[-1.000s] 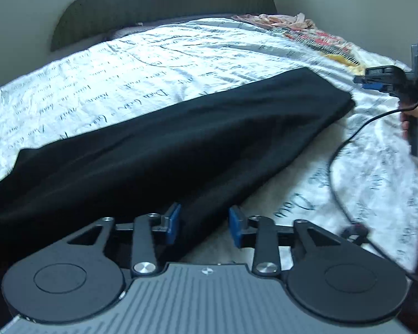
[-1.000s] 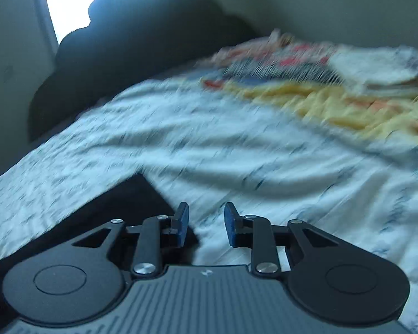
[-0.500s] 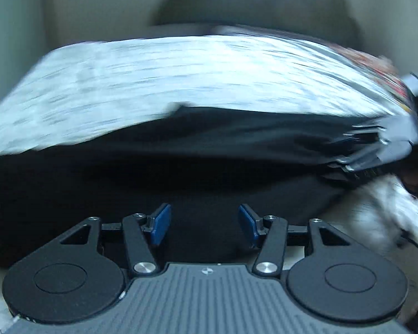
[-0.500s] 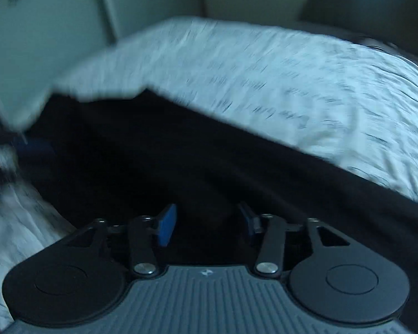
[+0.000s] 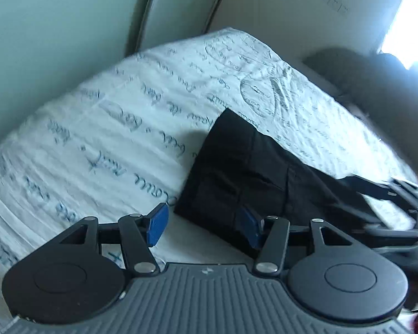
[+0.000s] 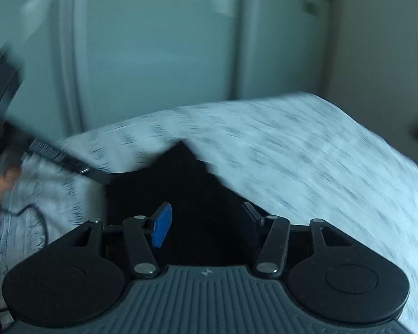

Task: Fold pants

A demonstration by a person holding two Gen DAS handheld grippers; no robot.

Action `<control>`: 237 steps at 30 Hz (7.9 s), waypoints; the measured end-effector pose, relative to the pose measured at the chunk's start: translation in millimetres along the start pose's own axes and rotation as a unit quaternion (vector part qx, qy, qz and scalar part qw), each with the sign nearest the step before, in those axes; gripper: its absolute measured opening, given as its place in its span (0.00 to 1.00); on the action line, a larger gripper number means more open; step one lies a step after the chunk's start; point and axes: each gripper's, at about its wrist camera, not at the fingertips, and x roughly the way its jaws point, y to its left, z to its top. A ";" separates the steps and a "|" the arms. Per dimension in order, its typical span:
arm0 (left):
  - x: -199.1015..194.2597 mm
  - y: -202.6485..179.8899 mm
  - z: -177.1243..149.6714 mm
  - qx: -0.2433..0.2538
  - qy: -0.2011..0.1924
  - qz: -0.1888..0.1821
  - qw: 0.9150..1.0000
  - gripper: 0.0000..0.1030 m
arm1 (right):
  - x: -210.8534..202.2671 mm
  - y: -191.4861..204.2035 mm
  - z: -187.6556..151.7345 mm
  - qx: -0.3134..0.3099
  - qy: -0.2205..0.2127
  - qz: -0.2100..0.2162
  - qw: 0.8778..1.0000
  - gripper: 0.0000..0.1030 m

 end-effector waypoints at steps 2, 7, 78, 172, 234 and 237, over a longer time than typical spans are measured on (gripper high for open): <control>1.4 5.9 0.4 -0.013 0.010 -0.029 0.999 0.57 | 18.3 25.6 7.7 -0.042 -0.004 -0.020 0.999 0.52; 9.4 19.3 -4.8 -0.070 0.026 -0.075 0.994 0.55 | 30.4 35.3 15.7 -0.003 0.008 0.059 0.998 0.52; 35.2 -176.7 -56.0 0.202 -0.029 0.023 0.979 0.66 | -248.7 -158.4 -279.5 0.340 0.089 -0.409 0.842 0.69; 196.1 -447.7 -144.3 0.121 0.257 -0.332 0.899 0.90 | -330.8 -195.6 -393.2 0.660 -0.242 -0.341 0.625 0.45; 190.3 -413.1 -133.0 0.072 0.231 -0.360 0.901 0.13 | -173.7 -76.4 -230.0 0.053 0.088 -0.477 0.873 0.23; 176.5 -411.5 -127.8 0.105 0.200 -0.354 0.907 0.13 | -177.3 -77.7 -221.9 0.078 0.070 -0.463 0.880 0.12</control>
